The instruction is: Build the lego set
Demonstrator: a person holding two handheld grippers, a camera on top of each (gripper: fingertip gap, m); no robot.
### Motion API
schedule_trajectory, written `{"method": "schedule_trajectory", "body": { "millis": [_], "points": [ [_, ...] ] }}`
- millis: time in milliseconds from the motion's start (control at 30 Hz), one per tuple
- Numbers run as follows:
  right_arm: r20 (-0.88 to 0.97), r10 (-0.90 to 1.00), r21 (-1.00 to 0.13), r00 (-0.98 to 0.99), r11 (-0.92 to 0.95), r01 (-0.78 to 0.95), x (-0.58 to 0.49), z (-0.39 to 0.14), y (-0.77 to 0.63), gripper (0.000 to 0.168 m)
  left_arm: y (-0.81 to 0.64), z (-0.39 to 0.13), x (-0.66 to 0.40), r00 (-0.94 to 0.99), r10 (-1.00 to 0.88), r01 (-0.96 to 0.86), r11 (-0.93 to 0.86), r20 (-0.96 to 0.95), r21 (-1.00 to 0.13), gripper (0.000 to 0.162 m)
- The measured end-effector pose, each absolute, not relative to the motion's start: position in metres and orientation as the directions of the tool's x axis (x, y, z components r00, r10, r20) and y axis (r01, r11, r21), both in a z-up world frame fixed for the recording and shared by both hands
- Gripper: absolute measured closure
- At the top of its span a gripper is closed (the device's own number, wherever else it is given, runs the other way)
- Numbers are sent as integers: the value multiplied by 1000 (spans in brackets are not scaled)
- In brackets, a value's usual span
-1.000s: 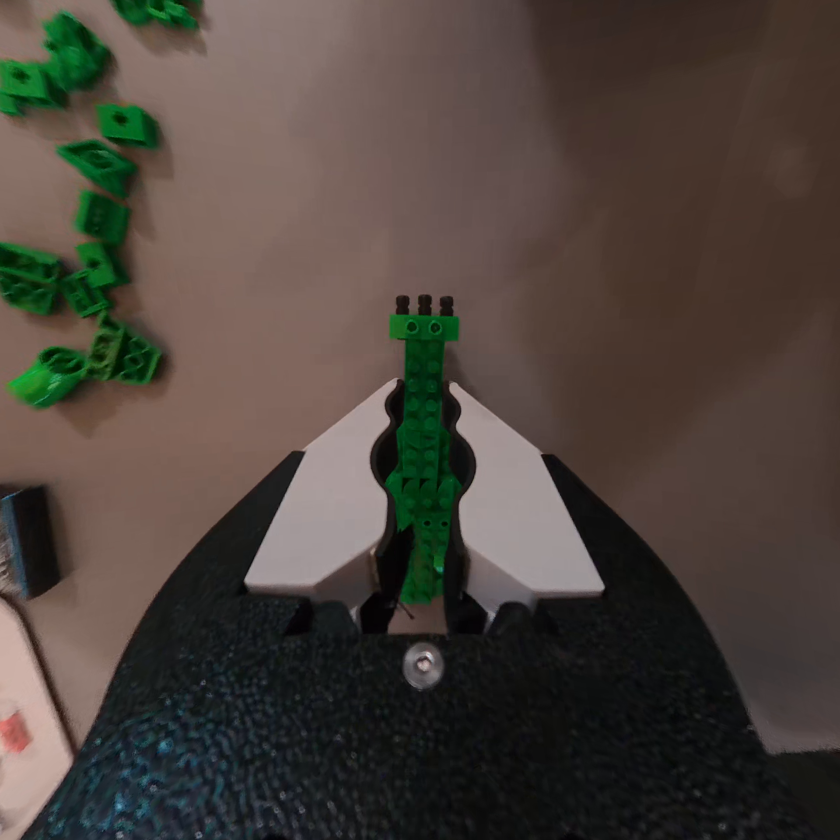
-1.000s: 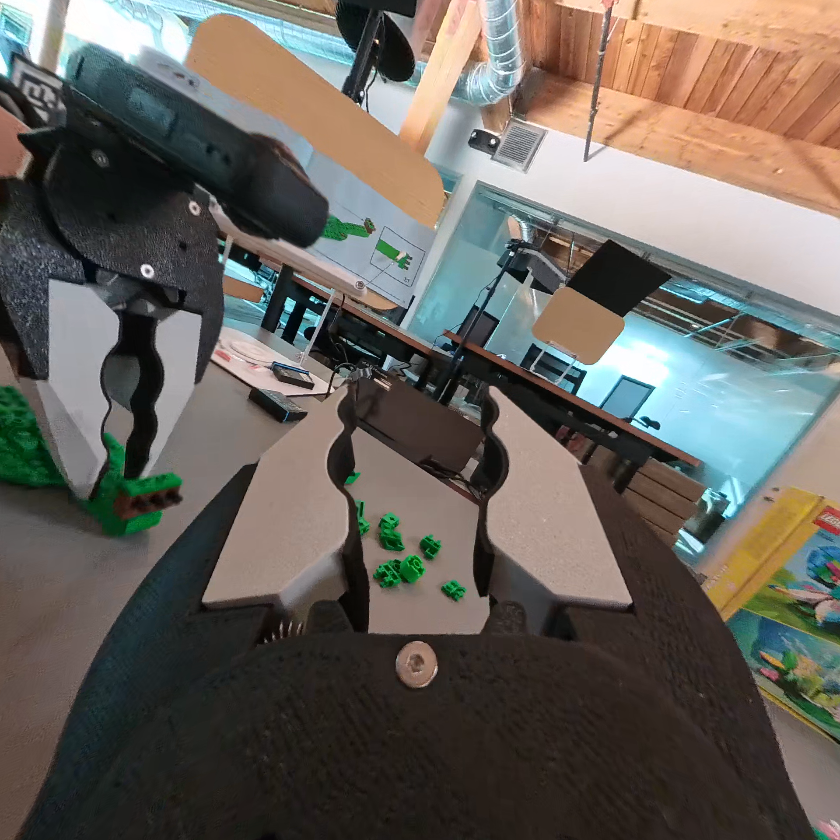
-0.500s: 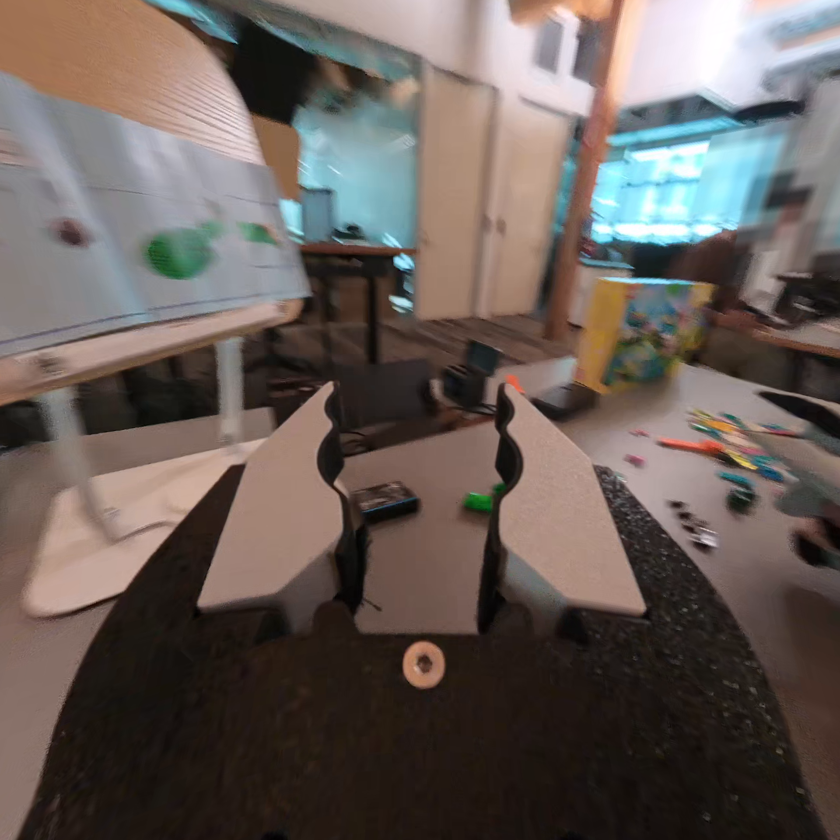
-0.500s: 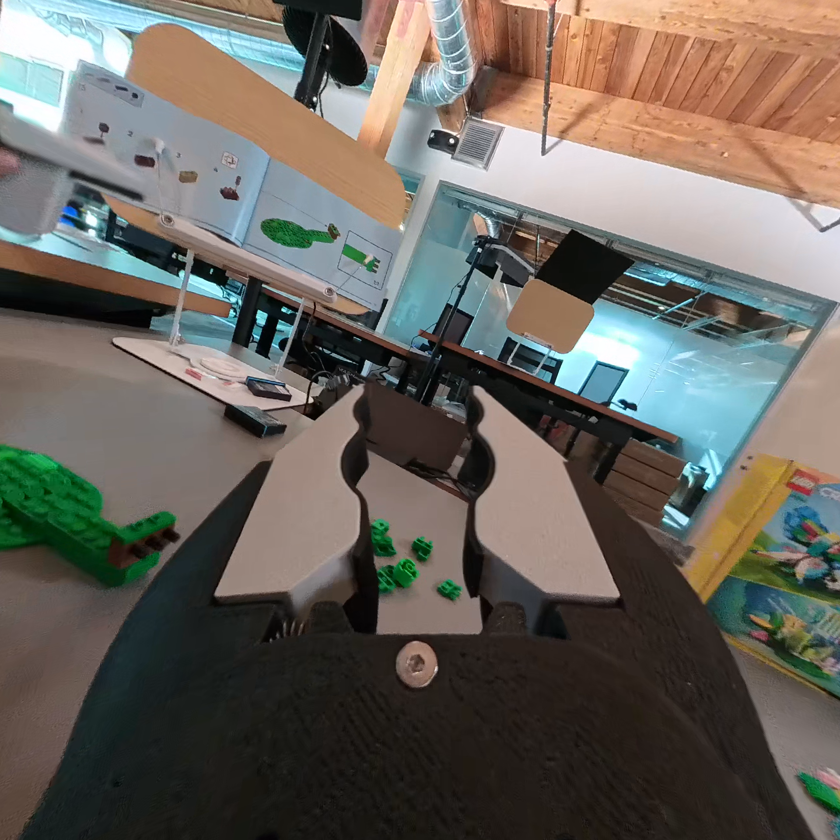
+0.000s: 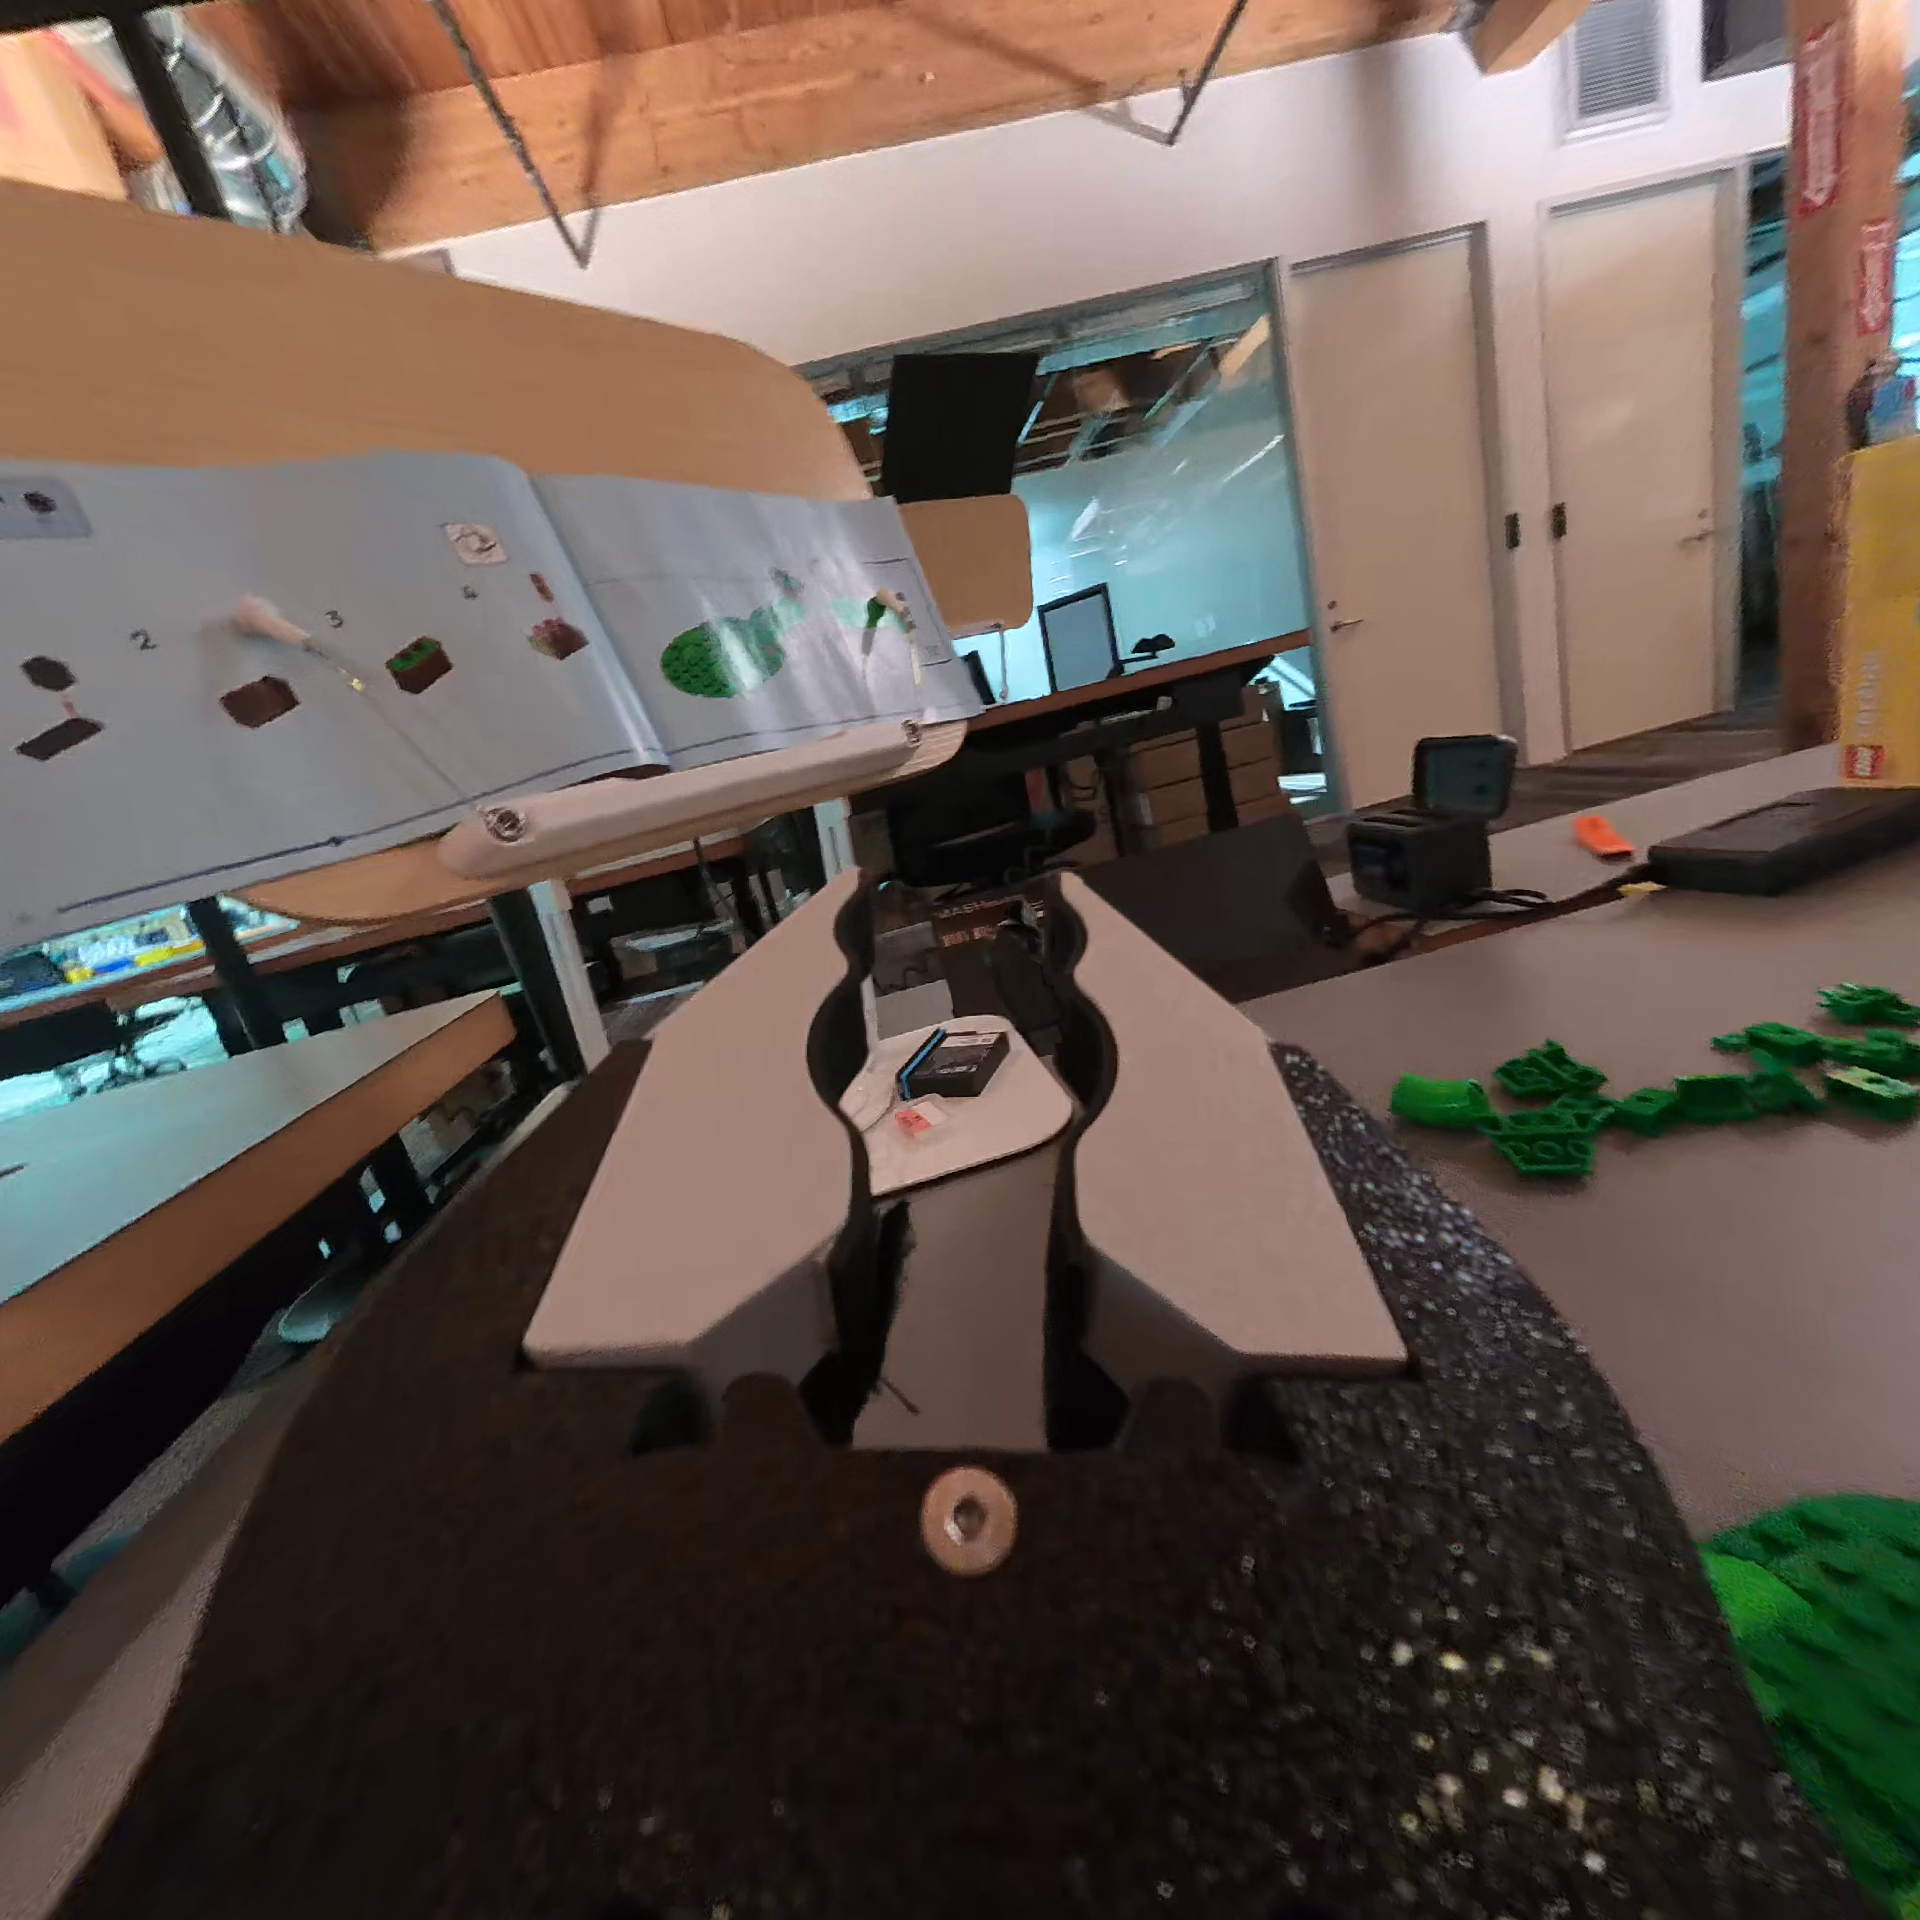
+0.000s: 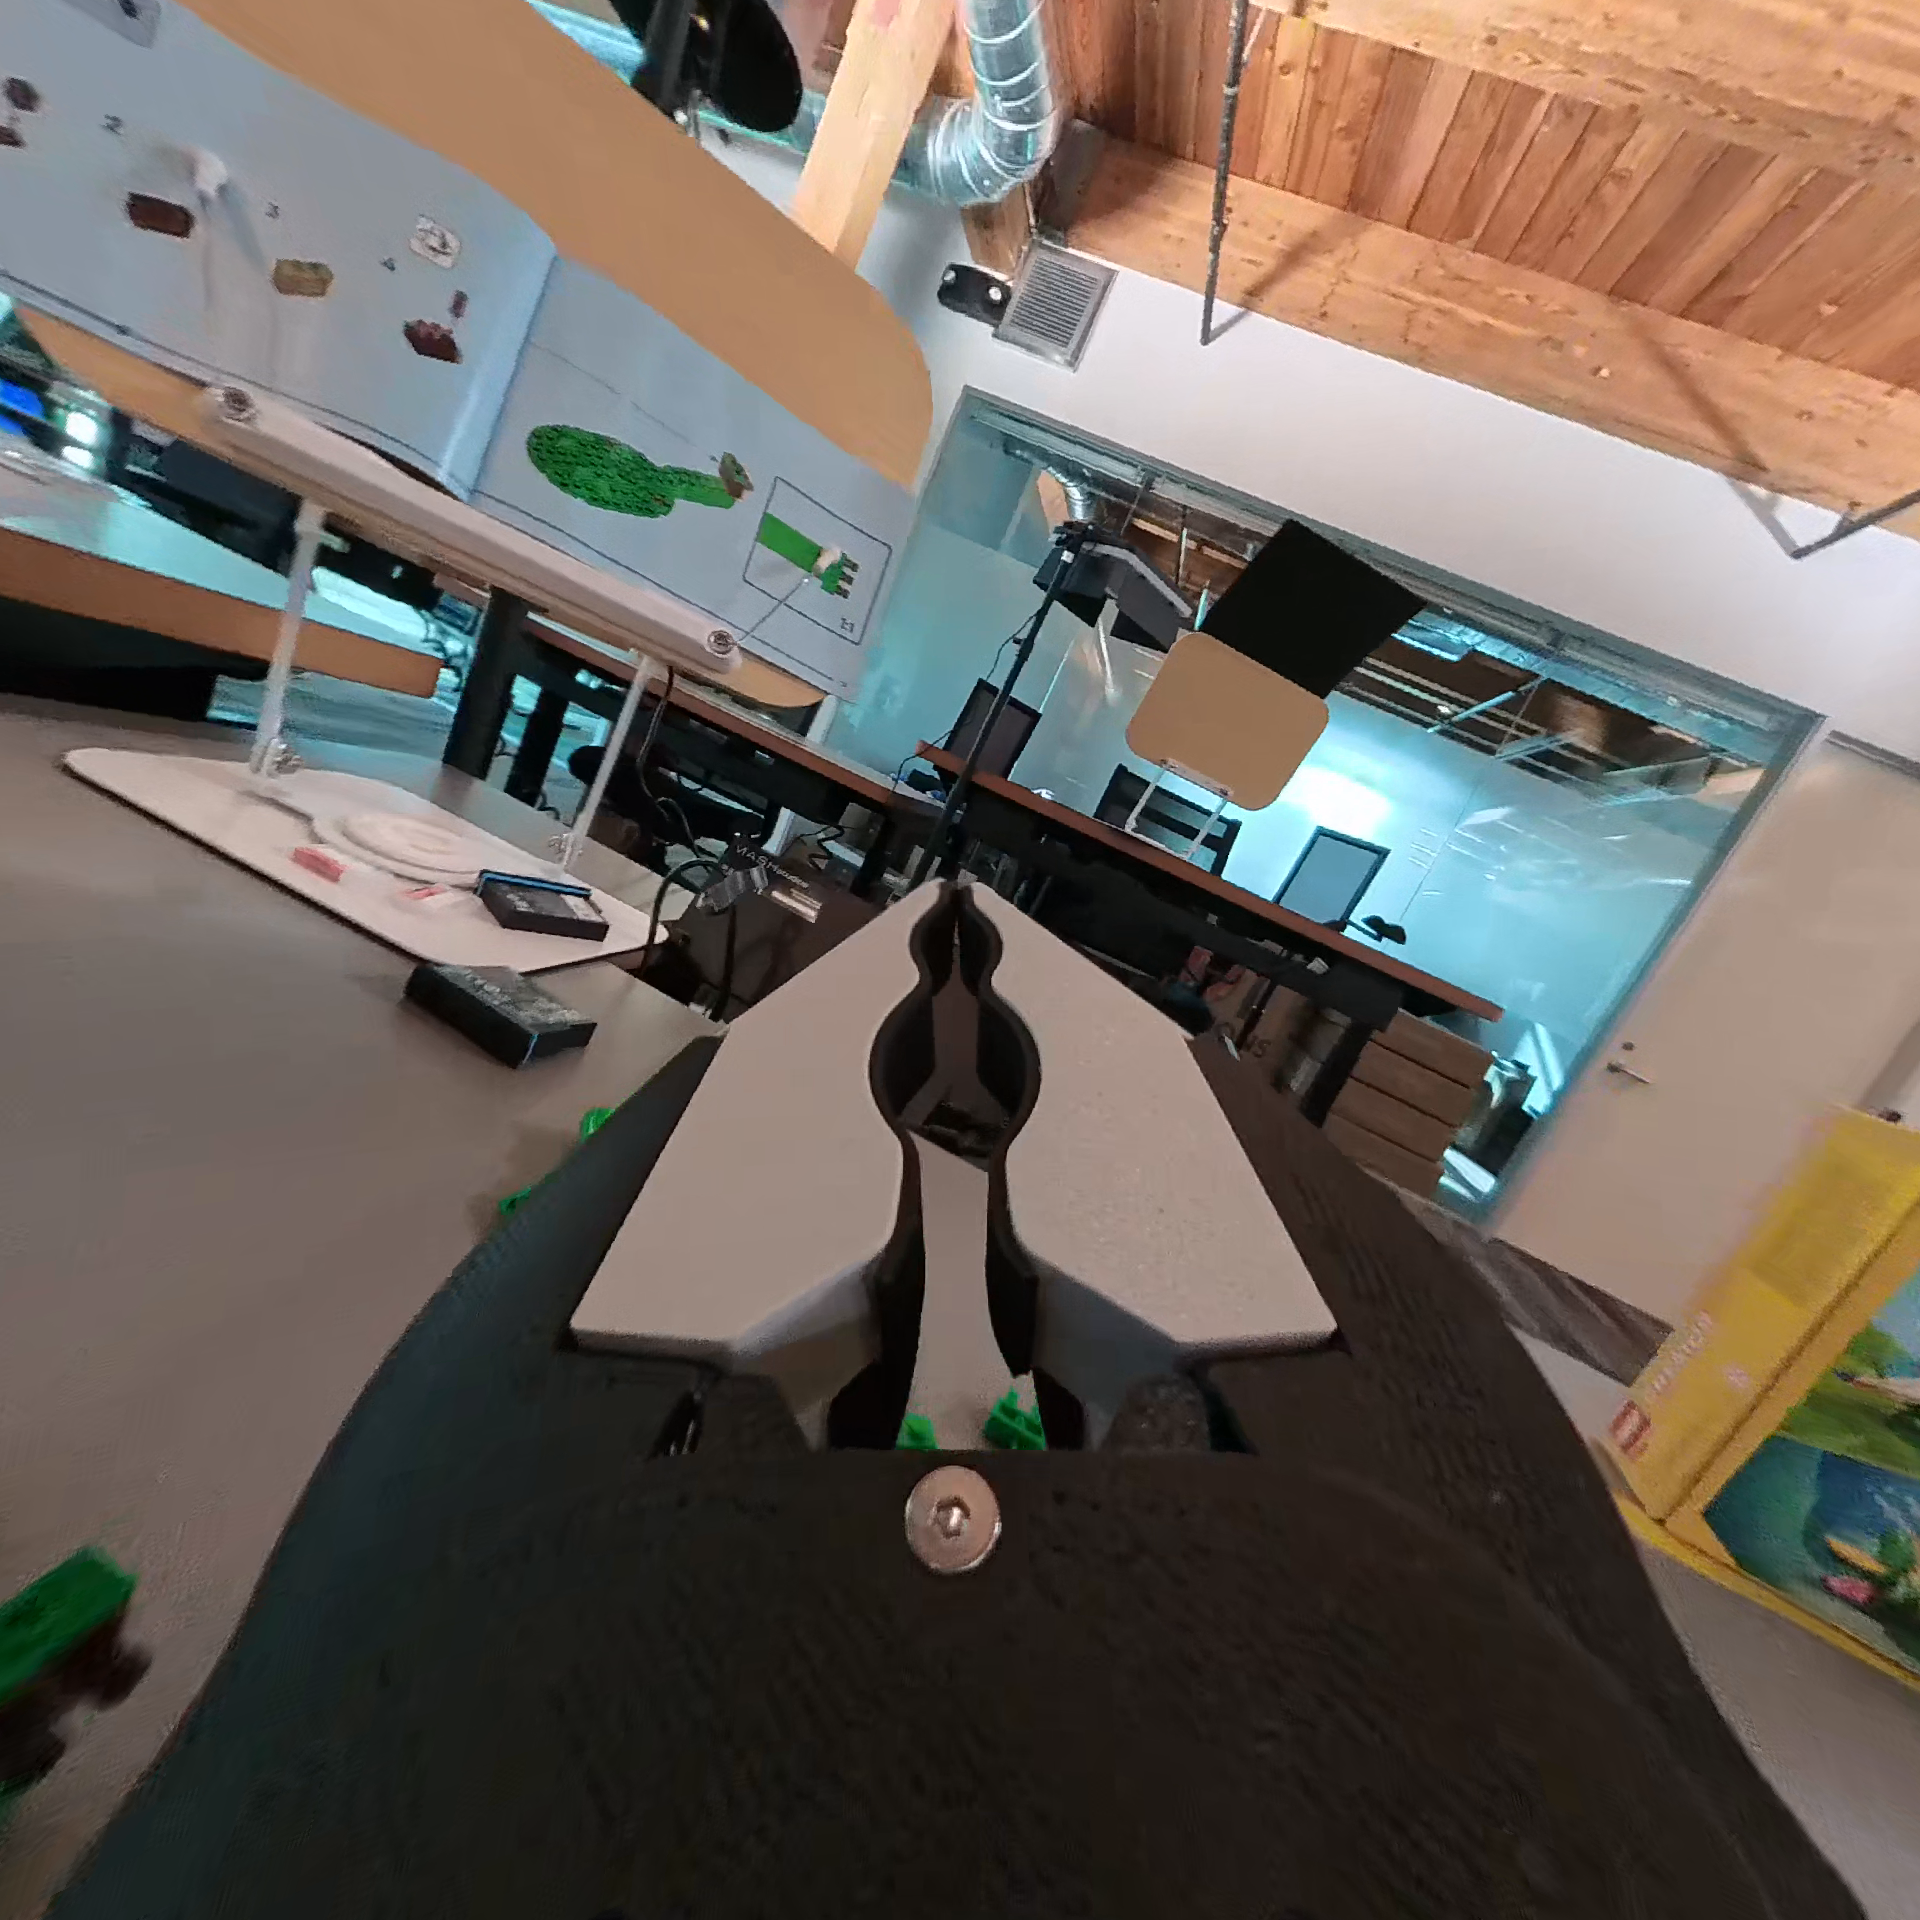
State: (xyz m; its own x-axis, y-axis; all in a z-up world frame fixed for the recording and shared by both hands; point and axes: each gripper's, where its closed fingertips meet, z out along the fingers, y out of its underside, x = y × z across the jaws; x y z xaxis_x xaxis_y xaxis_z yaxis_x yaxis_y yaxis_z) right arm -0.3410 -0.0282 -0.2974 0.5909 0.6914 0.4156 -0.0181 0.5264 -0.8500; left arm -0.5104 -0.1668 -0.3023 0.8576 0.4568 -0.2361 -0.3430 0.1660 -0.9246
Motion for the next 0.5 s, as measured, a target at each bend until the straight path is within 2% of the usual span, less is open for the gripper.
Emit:
{"method": "schedule_trajectory", "body": {
  "millis": [200, 300, 433, 500],
  "points": [
    [414, 709, -858, 571, 514, -16, -349, -304, -26, 168, -174, -301, -533, 867, 490, -232, 230, -94, -945, 137],
    [396, 730, -864, 557, 501, -42, -348, -304, -26, 168, -177, -299, -536, 871, 484, -229, 249, -84, -941, 134],
    [393, 749, -863, 533, 500, -67, -350, -303, -30, 168, -188, -298, -570, 789, 600, -301, 189, -133, -935, 134],
    [423, 754, -848, 503, 525, -74, -352, -303, -39, 168, -197, -299, -594, 747, 658, -280, 189, -90, -941, 135]
  ]
}}
